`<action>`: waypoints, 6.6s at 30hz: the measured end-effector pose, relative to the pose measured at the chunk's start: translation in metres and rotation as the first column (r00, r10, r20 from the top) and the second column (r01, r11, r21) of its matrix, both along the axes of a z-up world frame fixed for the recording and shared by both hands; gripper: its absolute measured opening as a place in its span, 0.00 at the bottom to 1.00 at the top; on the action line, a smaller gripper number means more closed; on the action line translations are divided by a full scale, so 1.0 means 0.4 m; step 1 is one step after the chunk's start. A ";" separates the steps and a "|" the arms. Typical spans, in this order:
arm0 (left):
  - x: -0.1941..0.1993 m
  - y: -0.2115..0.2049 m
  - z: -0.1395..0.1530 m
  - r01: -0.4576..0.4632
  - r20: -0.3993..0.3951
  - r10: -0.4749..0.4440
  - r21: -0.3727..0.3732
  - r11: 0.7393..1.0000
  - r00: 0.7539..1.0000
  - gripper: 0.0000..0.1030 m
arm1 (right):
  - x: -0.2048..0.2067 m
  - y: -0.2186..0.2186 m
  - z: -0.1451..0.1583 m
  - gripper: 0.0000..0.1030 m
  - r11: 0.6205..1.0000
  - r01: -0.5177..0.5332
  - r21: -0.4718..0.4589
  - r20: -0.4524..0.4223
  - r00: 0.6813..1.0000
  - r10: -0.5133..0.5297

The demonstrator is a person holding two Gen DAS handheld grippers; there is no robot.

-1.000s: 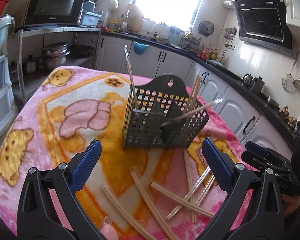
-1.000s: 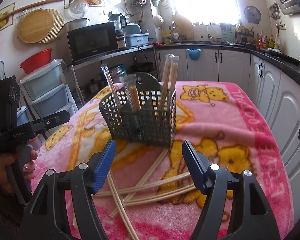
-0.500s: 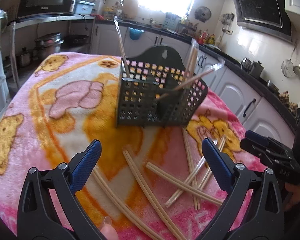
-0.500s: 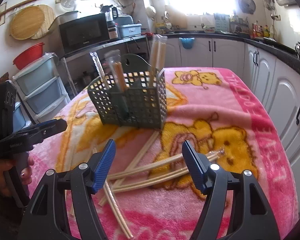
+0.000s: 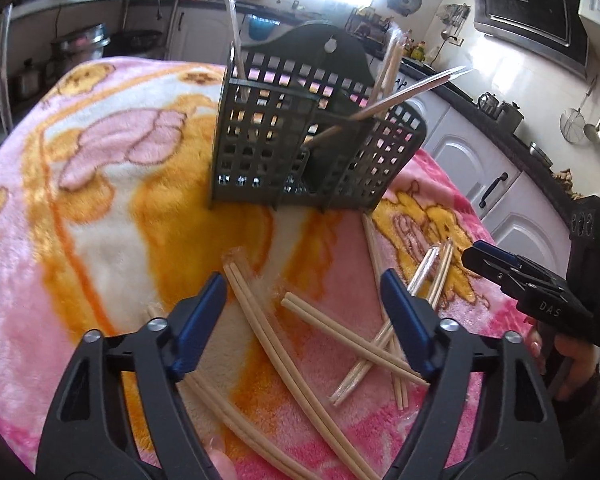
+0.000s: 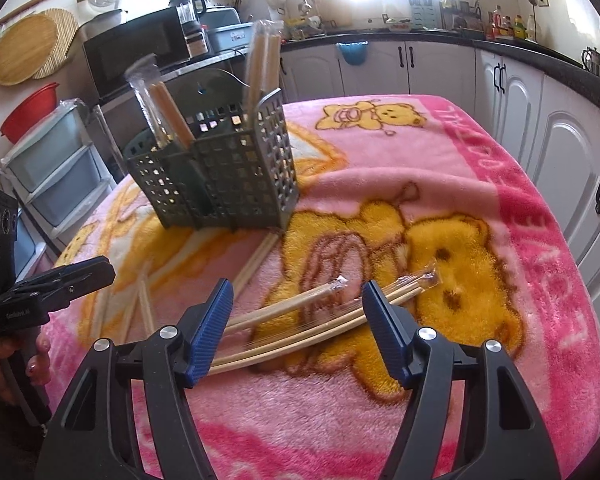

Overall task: Organize utensils
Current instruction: 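Move the open right gripper down over a wrapped chopstick pair on the blanket, then close the right gripper on the wrapped chopstick pair, then lift the chopsticks with the right gripper and carry them over the basket, then lower the chopsticks upright into the basket and open the right gripper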

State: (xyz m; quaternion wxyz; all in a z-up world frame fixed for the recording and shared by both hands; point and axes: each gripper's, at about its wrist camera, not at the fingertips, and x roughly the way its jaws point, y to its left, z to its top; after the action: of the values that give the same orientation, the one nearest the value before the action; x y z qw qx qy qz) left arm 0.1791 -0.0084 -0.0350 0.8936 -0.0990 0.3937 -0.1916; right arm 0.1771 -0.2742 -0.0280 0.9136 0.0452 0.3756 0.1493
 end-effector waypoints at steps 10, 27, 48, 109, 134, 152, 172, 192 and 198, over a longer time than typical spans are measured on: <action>0.041 -0.011 -0.030 0.019 -0.042 -0.020 -0.017 1.000 0.999 0.48 | 0.059 -0.014 -0.035 0.57 1.000 0.000 -0.013 -0.042 0.999 -0.001; 0.062 -0.021 -0.043 0.036 -0.061 -0.036 -0.004 0.999 0.997 0.23 | 0.117 -0.039 -0.084 0.29 0.997 0.011 0.074 -0.136 0.991 0.000; 0.052 -0.014 -0.034 0.046 -0.053 -0.047 -0.022 0.999 0.997 0.04 | 0.089 -0.033 -0.012 0.07 0.997 0.015 0.078 -0.024 1.000 -0.013; -0.060 0.081 0.407 0.054 0.383 -0.008 -0.109 0.992 0.924 0.02 | -0.067 0.202 0.404 0.05 0.961 -0.276 0.011 0.402 0.882 0.248; -0.027 0.102 0.568 0.034 0.523 0.040 -0.131 0.991 0.852 0.02 | -0.052 0.257 0.545 0.05 0.949 -0.316 -0.004 0.528 0.805 0.270; 0.044 0.112 0.661 0.005 0.576 0.069 -0.126 0.992 0.814 0.02 | 0.029 0.248 0.654 0.05 0.963 -0.269 0.016 0.594 0.777 0.207; 0.175 0.077 0.621 -0.016 0.530 0.060 -0.087 0.996 0.846 0.02 | 0.144 0.228 0.659 0.05 0.980 -0.199 0.024 0.603 0.785 0.144; 0.238 0.067 0.468 -0.016 0.433 0.062 -0.108 0.994 0.899 0.02 | 0.211 0.256 0.521 0.05 0.983 -0.182 -0.019 0.537 0.828 0.164; 0.242 0.063 0.434 -0.009 0.416 0.057 -0.117 0.993 0.908 0.02 | 0.229 0.254 0.487 0.05 0.985 -0.172 -0.014 0.513 0.844 0.154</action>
State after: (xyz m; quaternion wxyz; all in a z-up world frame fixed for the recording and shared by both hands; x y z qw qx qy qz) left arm 0.2758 0.0168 0.1385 0.9533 -0.1125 0.1798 -0.2152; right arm 0.2689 -0.1728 0.1669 0.9636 -0.0134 0.1190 0.2390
